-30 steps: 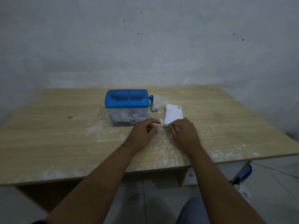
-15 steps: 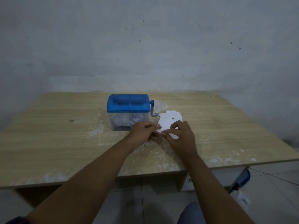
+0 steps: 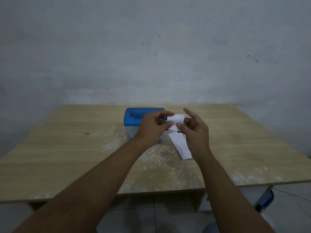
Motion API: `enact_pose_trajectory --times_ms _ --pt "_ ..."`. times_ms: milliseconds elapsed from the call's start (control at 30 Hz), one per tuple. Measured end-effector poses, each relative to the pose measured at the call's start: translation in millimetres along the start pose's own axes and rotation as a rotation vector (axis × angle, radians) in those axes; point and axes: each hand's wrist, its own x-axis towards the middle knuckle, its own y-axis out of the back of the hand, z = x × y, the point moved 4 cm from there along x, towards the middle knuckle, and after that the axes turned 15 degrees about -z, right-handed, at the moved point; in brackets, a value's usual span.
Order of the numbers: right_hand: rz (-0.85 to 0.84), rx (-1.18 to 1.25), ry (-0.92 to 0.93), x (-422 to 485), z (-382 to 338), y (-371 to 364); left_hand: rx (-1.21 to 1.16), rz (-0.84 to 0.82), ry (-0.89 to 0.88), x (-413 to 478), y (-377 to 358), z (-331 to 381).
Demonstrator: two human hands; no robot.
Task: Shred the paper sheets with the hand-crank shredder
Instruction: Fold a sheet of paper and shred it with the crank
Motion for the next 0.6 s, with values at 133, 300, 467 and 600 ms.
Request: enact_pose_trajectory --times_ms 133,300,467,600 --pt "-0.098 -0.174 0.003 30.6 -24.6 -12.0 0.128 -0.024 -0.044 13.9 32.6 21.2" --pt "-0.200 -0.408 0.021 71.9 -49.7 -33.9 0.250 0.045 -0.108 30.4 74.9 42.9" --pt "-0.215 -0.643 0.121 103.4 -51.0 -54.2 0.380 0.083 -0.175 35.6 106.6 51.0" --pt "-0.223 -0.704 0.247 111.2 -61.6 -69.4 0.479 0.138 -0.240 34.7 121.3 59.4"
